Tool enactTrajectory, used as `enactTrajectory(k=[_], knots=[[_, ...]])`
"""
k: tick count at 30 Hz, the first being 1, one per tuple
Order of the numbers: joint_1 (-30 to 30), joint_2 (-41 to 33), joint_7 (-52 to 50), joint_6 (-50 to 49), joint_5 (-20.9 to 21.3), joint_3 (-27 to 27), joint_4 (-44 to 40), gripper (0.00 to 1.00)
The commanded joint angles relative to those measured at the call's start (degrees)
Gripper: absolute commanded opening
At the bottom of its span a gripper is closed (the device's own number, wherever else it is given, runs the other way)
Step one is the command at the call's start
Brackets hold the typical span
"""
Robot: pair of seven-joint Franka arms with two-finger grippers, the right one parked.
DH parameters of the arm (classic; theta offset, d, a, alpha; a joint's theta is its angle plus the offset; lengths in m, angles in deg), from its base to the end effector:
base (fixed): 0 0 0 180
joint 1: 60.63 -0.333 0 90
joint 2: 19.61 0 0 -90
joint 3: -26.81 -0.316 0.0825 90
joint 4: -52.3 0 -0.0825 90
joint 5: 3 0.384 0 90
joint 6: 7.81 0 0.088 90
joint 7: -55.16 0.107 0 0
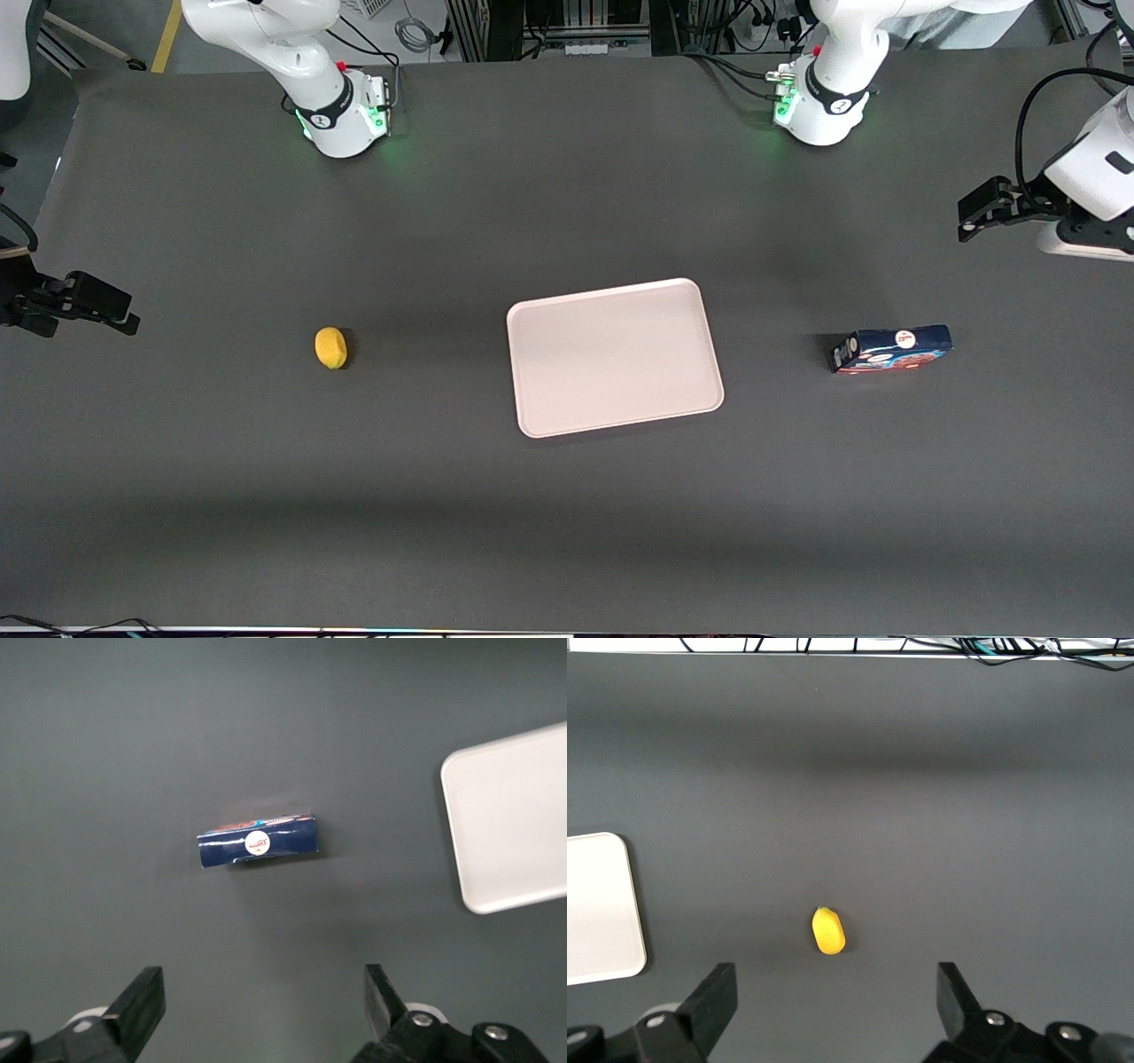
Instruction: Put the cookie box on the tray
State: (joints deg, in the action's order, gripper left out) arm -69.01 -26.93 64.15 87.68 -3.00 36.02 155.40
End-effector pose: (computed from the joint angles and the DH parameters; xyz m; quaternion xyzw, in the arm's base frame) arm 0.5197 -0.0121 0.5920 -0.9963 0.0849 0.0041 0.0099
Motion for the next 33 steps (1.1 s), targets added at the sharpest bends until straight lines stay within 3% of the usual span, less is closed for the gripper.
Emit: enactTrajectory(k=[1,15,24,33], knots=[[-0.23,-0.68,11.21,1.01,0.44,0.02,0.79,1.0],[-0.32,0.46,48.04,4.61,2.55,0.02,2.28,0.99],[-1.19,0.99,62.02,12.78,3.07,0.02,8.08,0.99],[-1.63,2.57,65.54,21.75,3.08,0.02,15.02,0.99]])
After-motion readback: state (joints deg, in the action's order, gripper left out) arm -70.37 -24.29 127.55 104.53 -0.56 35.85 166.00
